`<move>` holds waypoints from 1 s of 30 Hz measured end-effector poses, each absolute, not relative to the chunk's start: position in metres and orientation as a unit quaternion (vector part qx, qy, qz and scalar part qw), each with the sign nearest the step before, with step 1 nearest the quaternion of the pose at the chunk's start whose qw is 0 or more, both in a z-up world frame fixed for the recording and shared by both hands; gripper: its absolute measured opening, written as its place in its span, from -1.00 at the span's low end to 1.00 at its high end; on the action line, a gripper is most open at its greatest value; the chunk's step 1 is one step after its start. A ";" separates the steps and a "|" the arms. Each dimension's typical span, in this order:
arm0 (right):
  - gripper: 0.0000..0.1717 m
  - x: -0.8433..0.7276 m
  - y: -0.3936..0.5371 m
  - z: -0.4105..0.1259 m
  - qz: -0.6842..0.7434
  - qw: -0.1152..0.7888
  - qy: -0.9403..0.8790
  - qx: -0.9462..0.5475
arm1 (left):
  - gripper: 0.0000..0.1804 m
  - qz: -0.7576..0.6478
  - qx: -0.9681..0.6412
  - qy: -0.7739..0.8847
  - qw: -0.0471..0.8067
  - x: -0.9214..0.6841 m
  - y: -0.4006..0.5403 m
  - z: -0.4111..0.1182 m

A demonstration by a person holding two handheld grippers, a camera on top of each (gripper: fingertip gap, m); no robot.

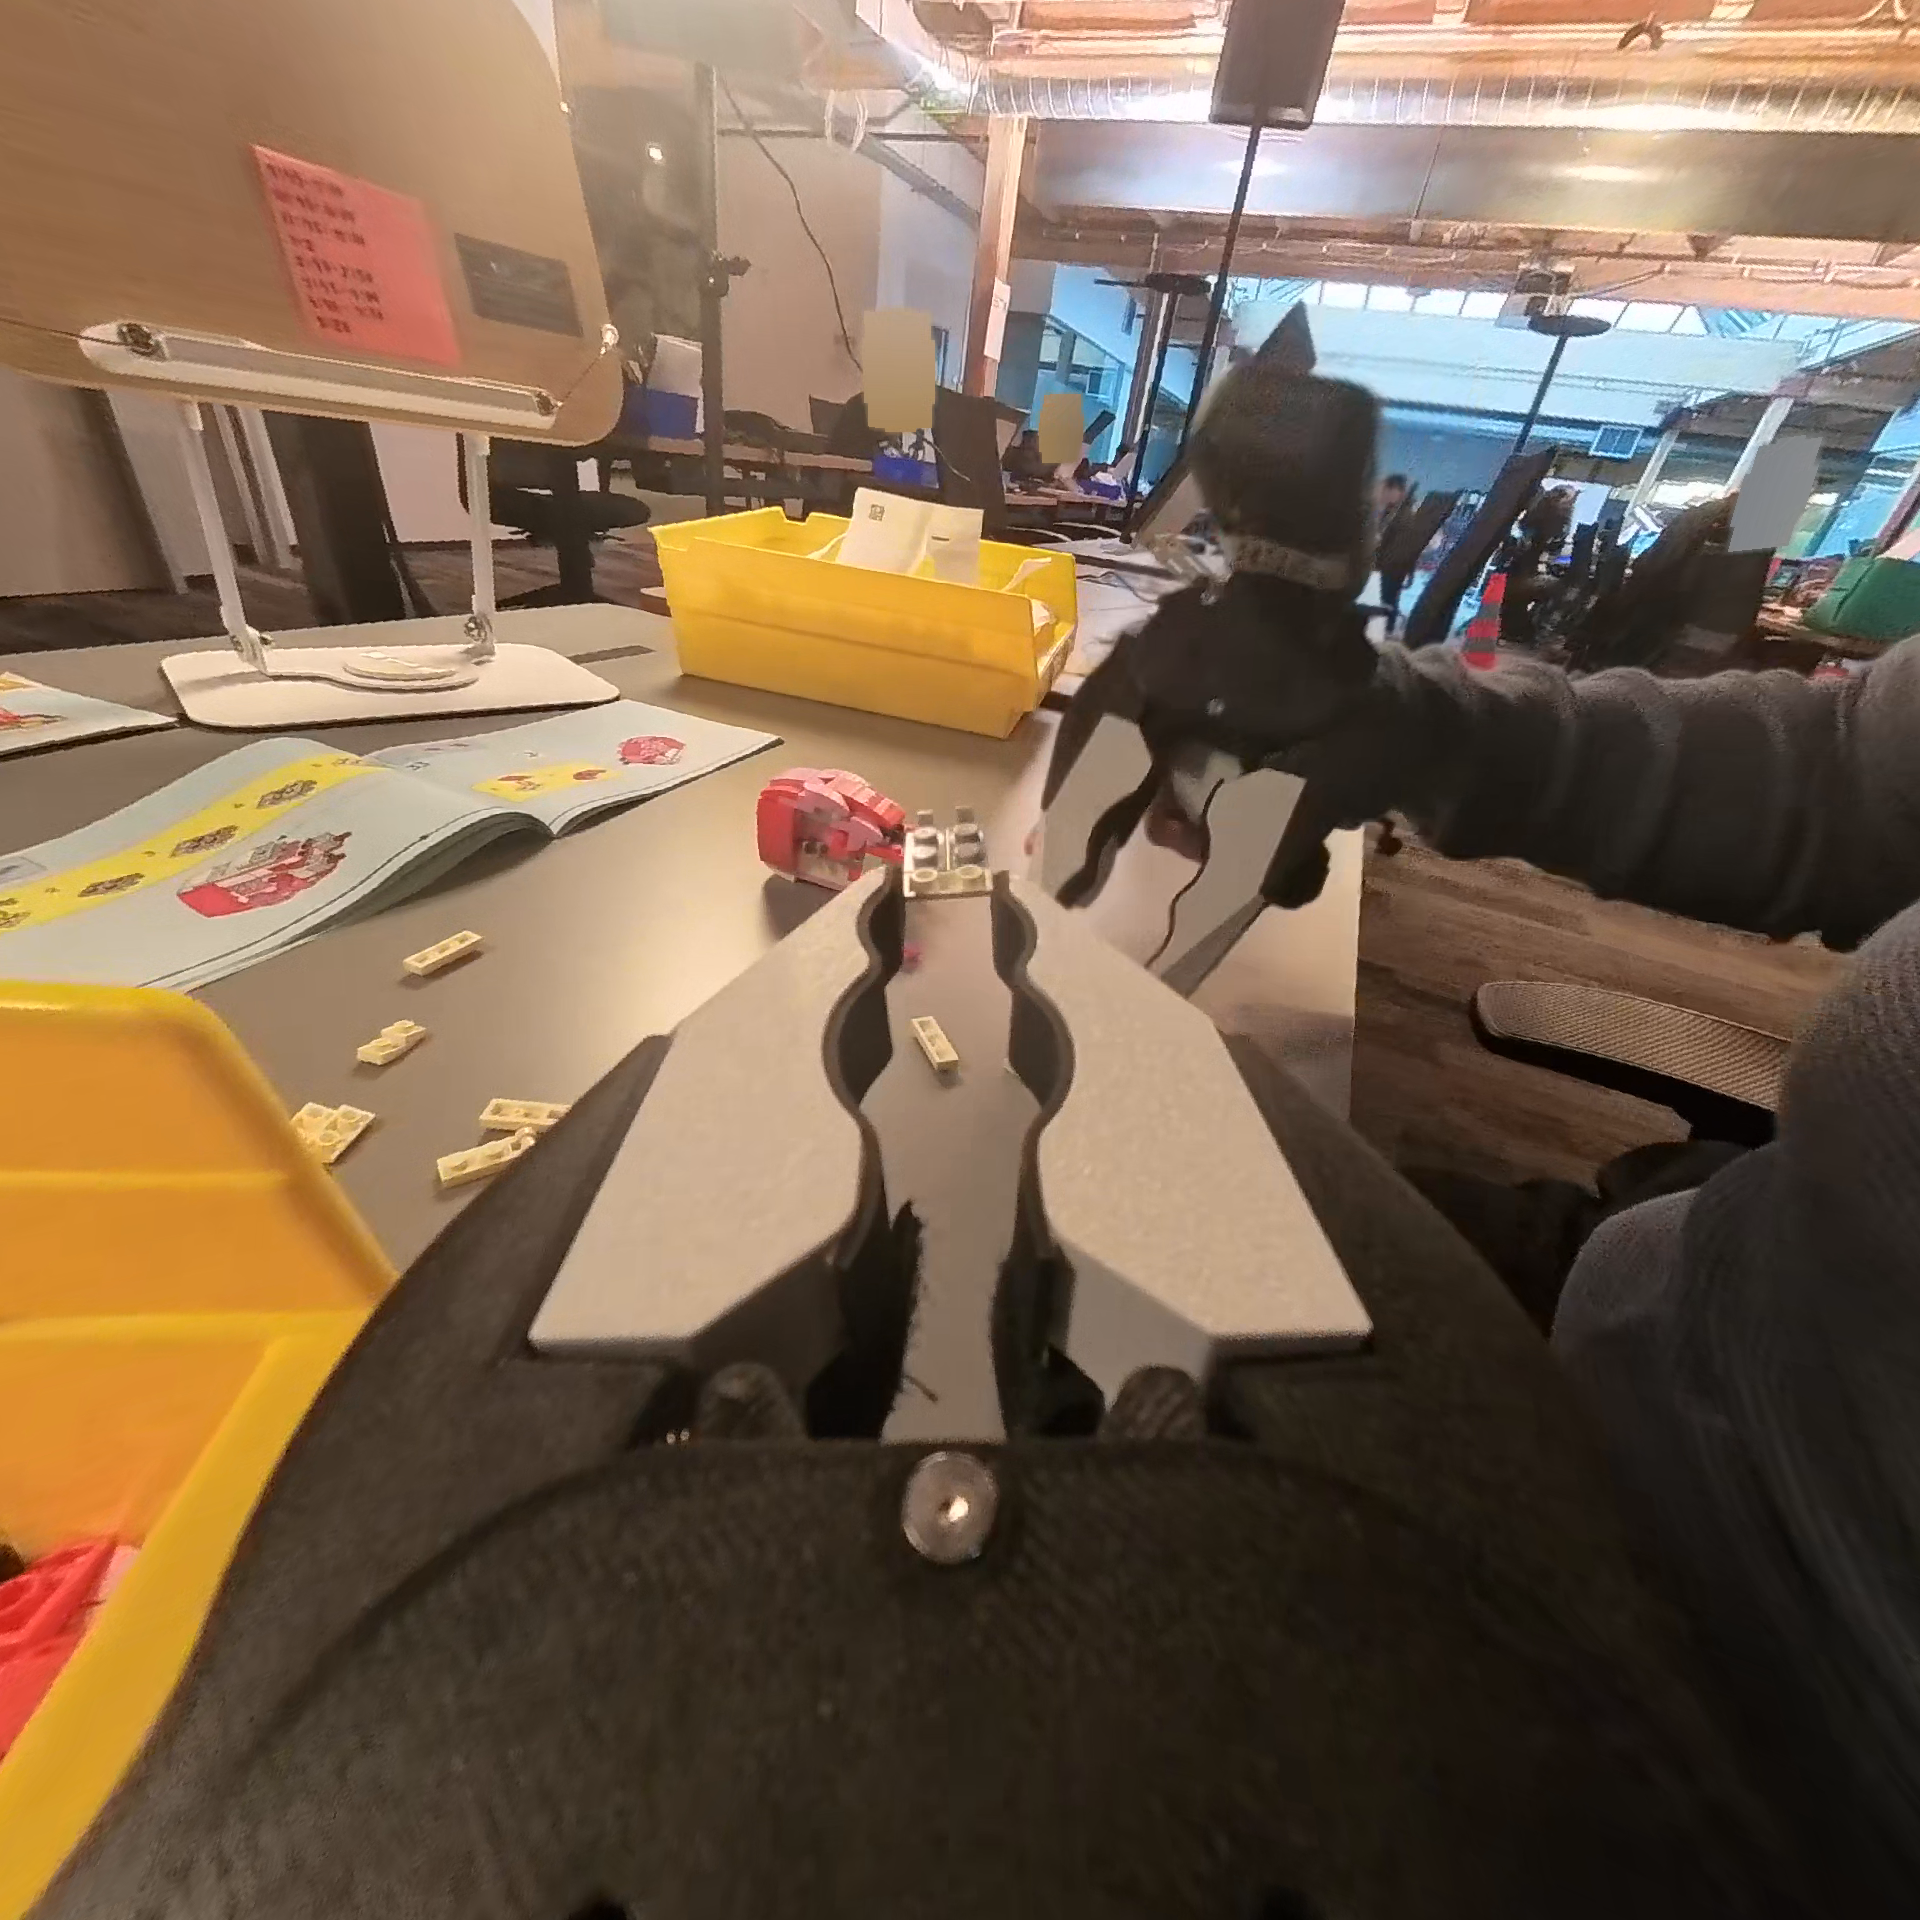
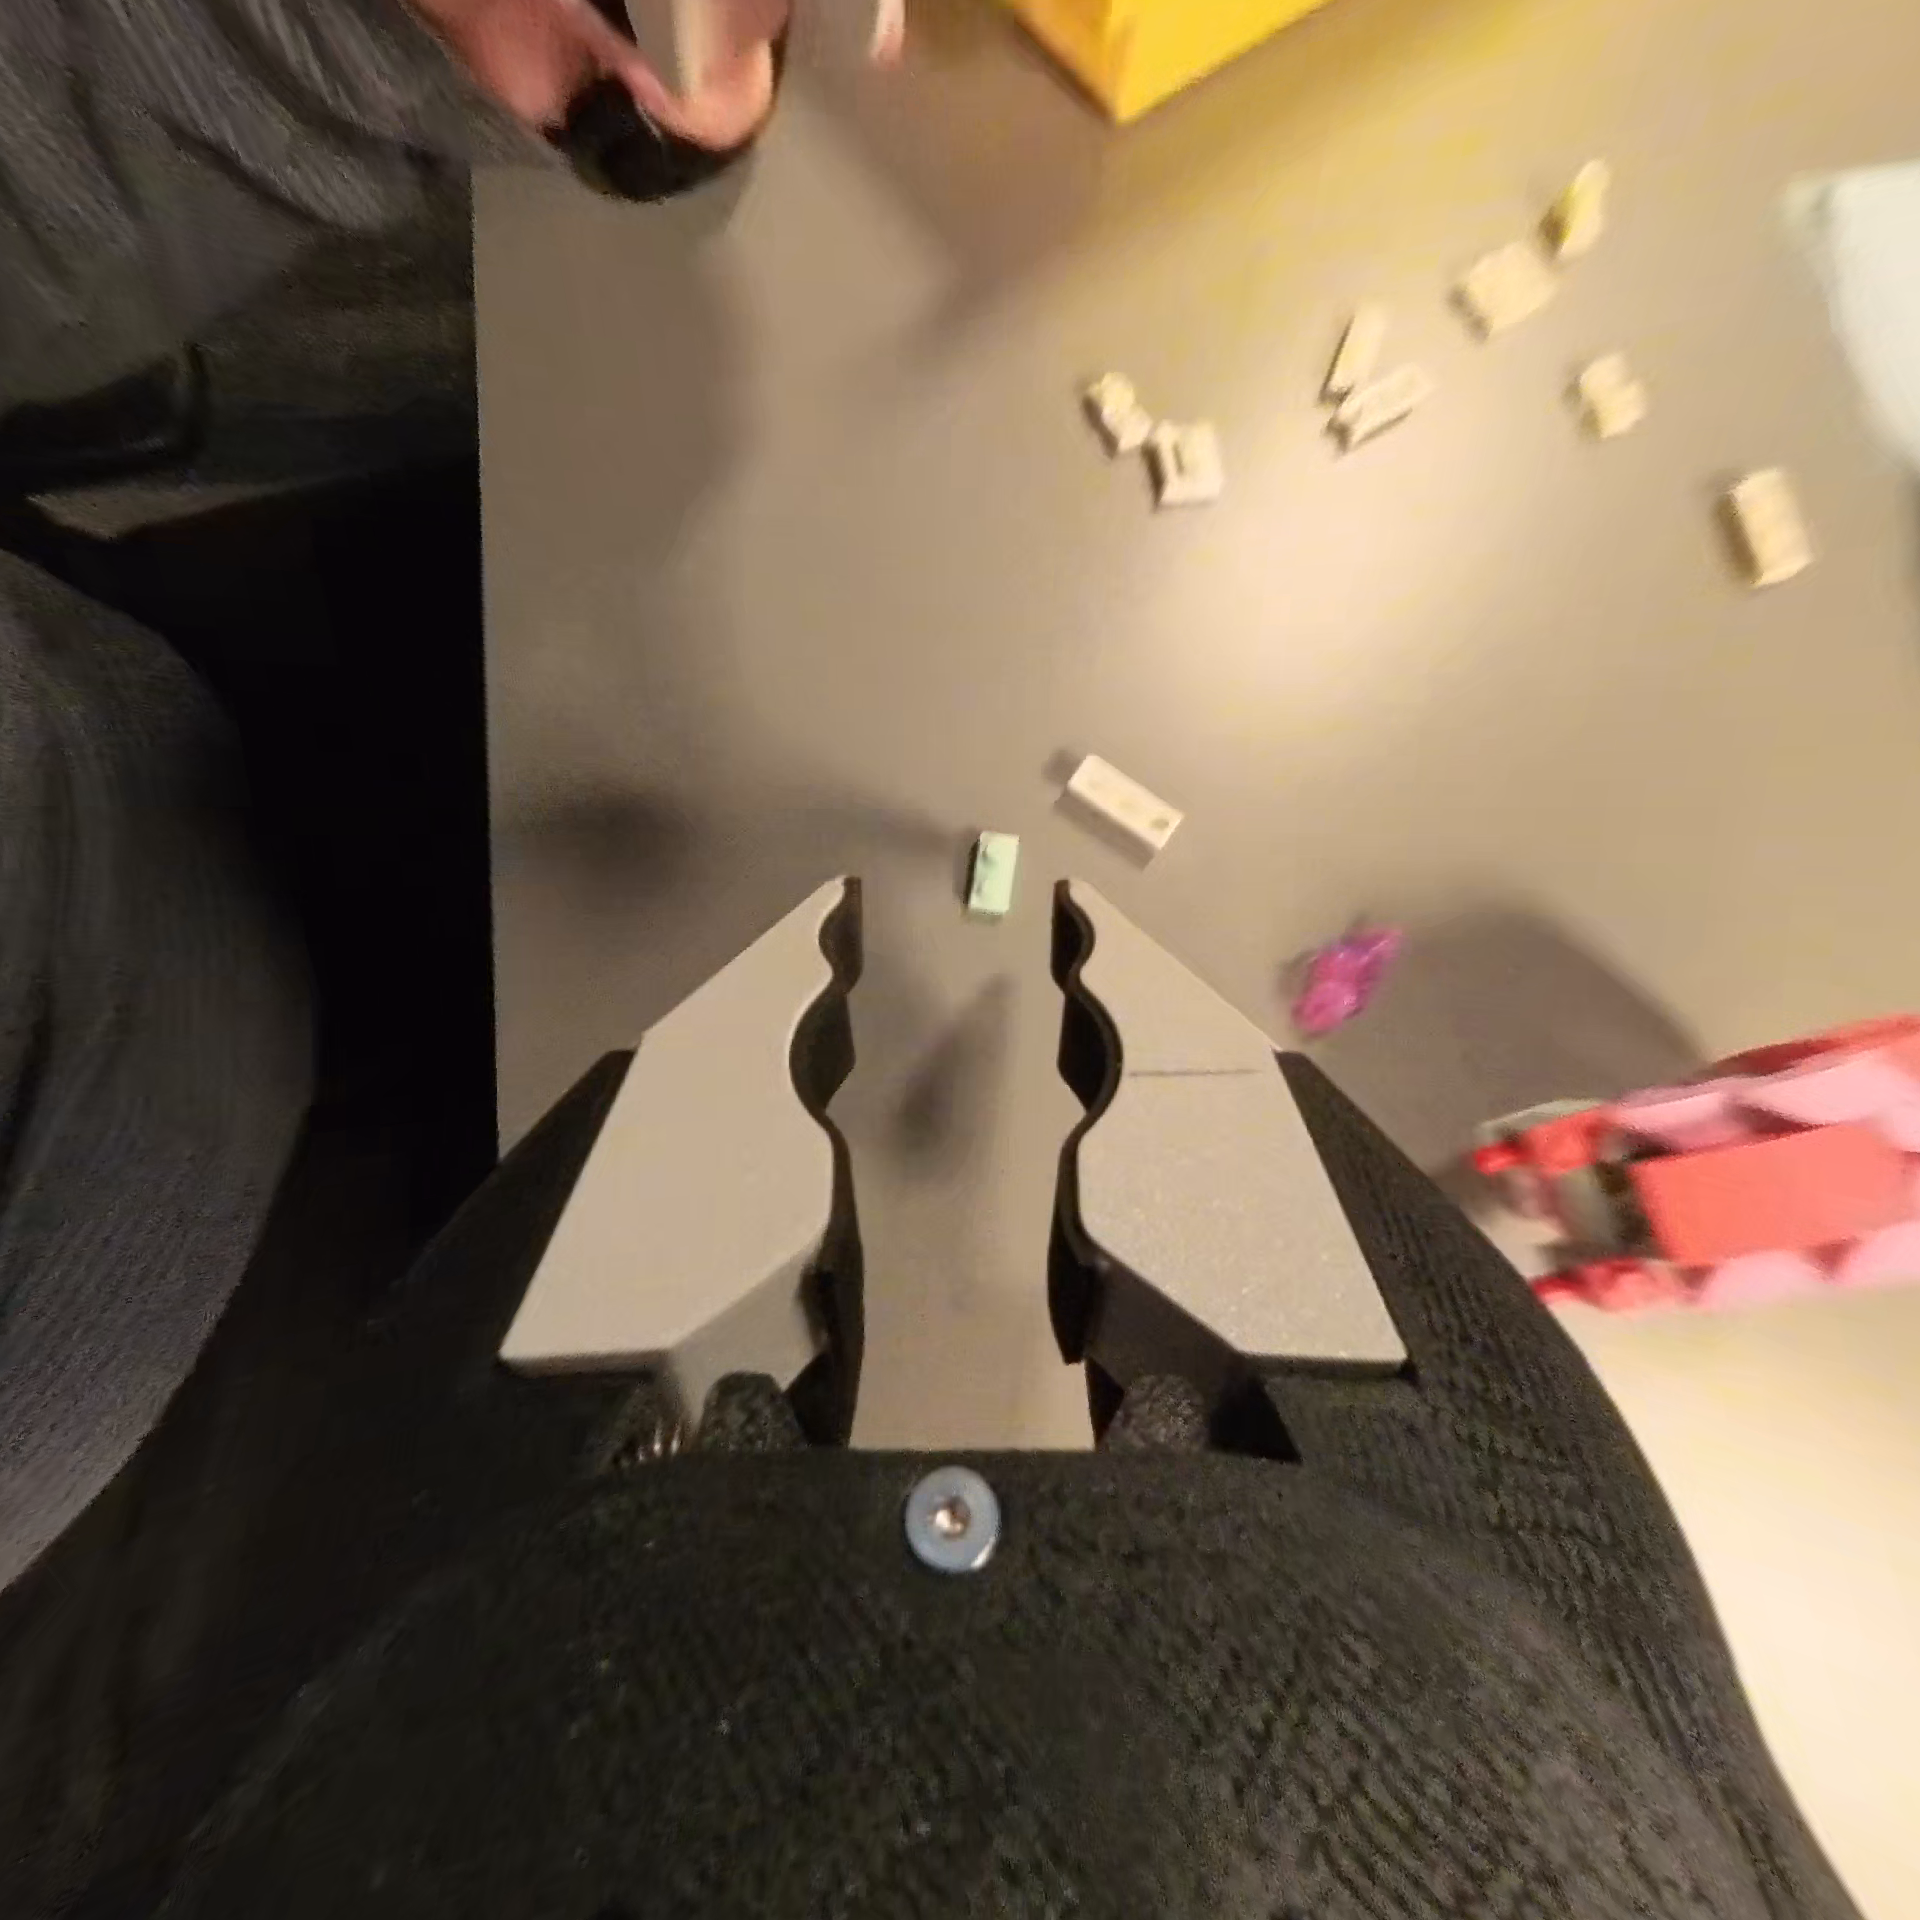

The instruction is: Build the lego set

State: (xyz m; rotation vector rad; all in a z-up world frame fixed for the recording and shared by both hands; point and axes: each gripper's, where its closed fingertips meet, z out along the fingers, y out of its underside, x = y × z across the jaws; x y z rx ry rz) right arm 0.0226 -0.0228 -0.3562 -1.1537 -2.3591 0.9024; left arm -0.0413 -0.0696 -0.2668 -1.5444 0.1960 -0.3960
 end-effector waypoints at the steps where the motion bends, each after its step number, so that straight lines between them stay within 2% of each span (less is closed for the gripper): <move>1: -0.59 0.025 -0.023 -0.363 0.325 0.166 -0.832 -0.417 | -0.83 -0.177 -0.692 0.089 0.694 -0.041 -0.070 -0.267; 8: -0.61 0.035 -0.045 -0.365 0.397 0.095 -0.805 -0.431 | -0.83 -0.175 -0.695 0.079 0.693 -0.044 -0.068 -0.267; 12: -0.83 0.016 -0.021 -0.358 0.386 0.195 -0.797 -0.422 | -0.83 -0.177 -0.695 0.088 0.691 -0.041 -0.069 -0.268; 13: -0.85 0.014 -0.016 -0.359 0.385 0.193 -0.791 -0.435 | -0.83 -0.177 -0.695 0.089 0.691 -0.040 -0.069 -0.268; 20: -0.79 0.031 -0.051 -0.363 0.421 0.089 -0.807 -0.405 | -0.83 -0.183 -0.693 0.094 0.691 -0.039 -0.070 -0.267; 25: -0.78 0.010 -0.035 -0.355 0.404 0.174 -0.799 -0.410 | -0.83 -0.183 -0.696 0.106 0.686 -0.035 -0.070 -0.269; 30: -0.72 0.007 -0.035 -0.368 0.364 0.182 -0.820 -0.402 | -0.83 -0.186 -0.695 0.110 0.685 -0.034 -0.070 -0.269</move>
